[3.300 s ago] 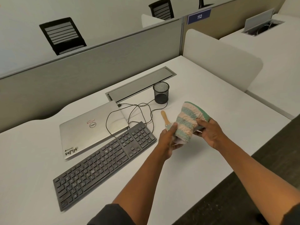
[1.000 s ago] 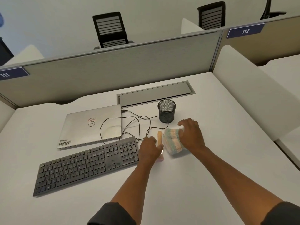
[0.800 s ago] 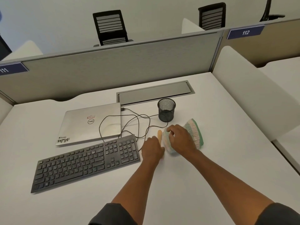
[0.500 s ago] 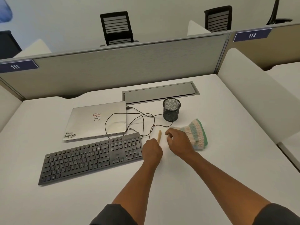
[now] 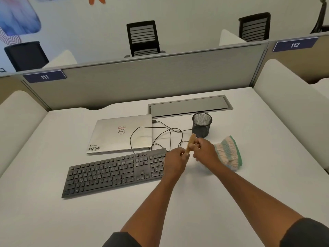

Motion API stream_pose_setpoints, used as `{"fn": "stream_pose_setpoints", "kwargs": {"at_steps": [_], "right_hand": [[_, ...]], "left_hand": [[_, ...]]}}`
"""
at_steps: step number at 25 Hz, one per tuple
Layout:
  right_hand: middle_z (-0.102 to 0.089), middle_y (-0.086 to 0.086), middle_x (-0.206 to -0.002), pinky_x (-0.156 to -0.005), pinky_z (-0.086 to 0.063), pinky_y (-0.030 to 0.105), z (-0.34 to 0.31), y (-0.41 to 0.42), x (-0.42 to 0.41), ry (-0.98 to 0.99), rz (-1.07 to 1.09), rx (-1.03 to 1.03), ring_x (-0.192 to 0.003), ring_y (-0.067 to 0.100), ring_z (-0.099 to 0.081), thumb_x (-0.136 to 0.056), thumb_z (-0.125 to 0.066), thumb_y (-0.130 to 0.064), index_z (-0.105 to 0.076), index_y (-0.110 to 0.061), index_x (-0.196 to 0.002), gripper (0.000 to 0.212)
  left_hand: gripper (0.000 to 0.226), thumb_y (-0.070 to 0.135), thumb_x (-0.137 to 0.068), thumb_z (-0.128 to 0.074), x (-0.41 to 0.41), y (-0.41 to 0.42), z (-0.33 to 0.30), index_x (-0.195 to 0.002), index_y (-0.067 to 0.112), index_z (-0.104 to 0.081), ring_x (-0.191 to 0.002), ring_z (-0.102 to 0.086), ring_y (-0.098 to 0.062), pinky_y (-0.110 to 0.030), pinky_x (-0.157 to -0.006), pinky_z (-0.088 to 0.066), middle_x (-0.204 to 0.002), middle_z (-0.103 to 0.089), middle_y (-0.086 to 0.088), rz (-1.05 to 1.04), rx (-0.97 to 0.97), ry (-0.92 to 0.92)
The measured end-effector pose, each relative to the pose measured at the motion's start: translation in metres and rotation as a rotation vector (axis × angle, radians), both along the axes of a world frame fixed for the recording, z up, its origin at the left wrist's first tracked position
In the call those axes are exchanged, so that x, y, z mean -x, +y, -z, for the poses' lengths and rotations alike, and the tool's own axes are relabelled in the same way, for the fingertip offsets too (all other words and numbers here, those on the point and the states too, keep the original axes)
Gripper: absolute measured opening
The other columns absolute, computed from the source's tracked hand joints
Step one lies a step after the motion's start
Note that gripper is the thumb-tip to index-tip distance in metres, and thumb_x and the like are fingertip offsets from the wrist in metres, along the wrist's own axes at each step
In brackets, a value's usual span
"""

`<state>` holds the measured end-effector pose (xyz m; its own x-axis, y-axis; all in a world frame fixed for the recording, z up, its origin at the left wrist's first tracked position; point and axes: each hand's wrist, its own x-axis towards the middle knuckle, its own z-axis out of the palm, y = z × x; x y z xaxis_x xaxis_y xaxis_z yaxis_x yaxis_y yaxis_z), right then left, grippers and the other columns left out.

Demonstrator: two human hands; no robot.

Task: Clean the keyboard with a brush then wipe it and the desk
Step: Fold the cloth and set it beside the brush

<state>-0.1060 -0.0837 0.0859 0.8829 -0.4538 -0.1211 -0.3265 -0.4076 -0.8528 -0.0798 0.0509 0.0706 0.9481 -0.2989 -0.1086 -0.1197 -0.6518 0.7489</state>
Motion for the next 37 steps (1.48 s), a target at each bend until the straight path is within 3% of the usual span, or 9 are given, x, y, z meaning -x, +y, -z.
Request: {"fn": "stream_pose_setpoints", "kwargs": {"at_steps": [3,8,15,17,20,23,29,32,37], "right_hand": [[-0.069,0.006,-0.08,-0.046,-0.049,0.02,-0.016,-0.011,-0.008,-0.06,-0.018,-0.016,-0.062,0.017,-0.068,-0.092,-0.065,-0.02,-0.063,-0.013,-0.09,0.008],[-0.071,0.003,-0.081,-0.067,-0.059,0.033,-0.046,-0.042,-0.035,-0.135,-0.048,0.073,-0.07,0.018,-0.07,-0.09,-0.067,-0.022,-0.065,-0.016,-0.091,0.006],[-0.071,0.002,-0.089,-0.067,-0.059,0.033,-0.083,-0.097,-0.096,-0.255,-0.011,0.097,-0.077,0.017,-0.071,-0.089,-0.067,-0.022,-0.064,-0.016,-0.095,0.008],[-0.071,0.006,-0.089,-0.066,-0.06,0.036,-0.087,-0.11,-0.112,-0.28,0.002,0.065,-0.072,0.016,-0.072,-0.092,-0.063,-0.021,-0.061,-0.018,-0.093,0.003],[-0.07,0.004,-0.085,-0.067,-0.062,0.042,-0.083,-0.128,-0.129,-0.307,0.037,0.058,-0.069,0.017,-0.071,-0.095,-0.059,-0.021,-0.059,-0.019,-0.094,0.003],[-0.068,0.0,-0.084,-0.071,-0.061,0.043,-0.072,-0.138,-0.136,-0.296,0.02,0.072,-0.076,0.02,-0.07,-0.093,-0.06,-0.024,-0.059,-0.021,-0.094,0.002],[-0.066,0.005,-0.096,-0.068,-0.057,0.028,-0.039,-0.142,-0.131,-0.155,-0.008,0.159,-0.083,0.023,-0.068,-0.094,-0.058,-0.013,-0.057,-0.018,-0.102,0.009],[-0.063,0.003,-0.094,-0.062,-0.045,0.017,-0.03,-0.142,-0.133,-0.105,-0.019,0.179,-0.082,0.019,-0.061,-0.095,-0.059,-0.014,-0.057,-0.015,-0.101,0.007],[-0.067,0.005,-0.097,-0.065,-0.042,0.017,-0.025,-0.139,-0.137,-0.074,-0.068,0.176,-0.087,0.017,-0.062,-0.094,-0.063,-0.016,-0.065,-0.012,-0.101,0.008]], "left_hand": [[0.017,0.025,-0.097,-0.061,-0.011,-0.007,-0.005,-0.091,0.02,-0.076,-0.074,-0.068,-0.001,-0.026,-0.074,-0.054,-0.081,-0.076,0.009,0.045,0.048,0.013],[0.013,0.021,-0.097,-0.063,-0.043,-0.038,-0.042,-0.098,0.017,-0.075,-0.066,-0.063,0.009,-0.014,-0.068,-0.048,-0.085,-0.075,0.01,0.079,0.103,-0.065],[0.021,0.023,-0.1,-0.057,-0.113,-0.096,-0.081,-0.105,0.017,-0.077,-0.084,-0.068,-0.017,-0.031,-0.077,-0.052,-0.094,-0.077,-0.001,0.127,0.063,-0.215],[0.02,0.02,-0.1,-0.057,-0.129,-0.11,-0.085,-0.104,0.016,-0.077,-0.08,-0.067,-0.015,-0.027,-0.073,-0.051,-0.092,-0.076,-0.001,0.123,0.078,-0.225],[0.019,0.017,-0.1,-0.057,-0.145,-0.132,-0.078,-0.104,0.015,-0.075,-0.069,-0.059,-0.004,-0.009,-0.059,-0.037,-0.087,-0.071,0.004,0.111,0.058,-0.221],[0.018,0.017,-0.098,-0.059,-0.153,-0.146,-0.067,-0.108,0.014,-0.074,-0.072,-0.059,-0.006,-0.01,-0.058,-0.034,-0.095,-0.074,0.0,0.09,0.037,-0.216],[0.021,0.023,-0.099,-0.063,-0.156,-0.154,-0.037,-0.116,0.015,-0.073,-0.083,-0.061,-0.009,-0.015,-0.069,-0.041,-0.108,-0.075,-0.001,0.1,-0.043,-0.166],[0.02,0.024,-0.095,-0.065,-0.156,-0.153,-0.032,-0.112,0.017,-0.074,-0.083,-0.063,-0.009,-0.009,-0.063,-0.037,-0.104,-0.075,0.001,0.093,-0.05,-0.162],[0.02,0.024,-0.092,-0.068,-0.156,-0.149,-0.028,-0.11,0.019,-0.075,-0.084,-0.066,-0.01,-0.01,-0.064,-0.038,-0.1,-0.076,0.002,0.056,-0.026,-0.158]]}}
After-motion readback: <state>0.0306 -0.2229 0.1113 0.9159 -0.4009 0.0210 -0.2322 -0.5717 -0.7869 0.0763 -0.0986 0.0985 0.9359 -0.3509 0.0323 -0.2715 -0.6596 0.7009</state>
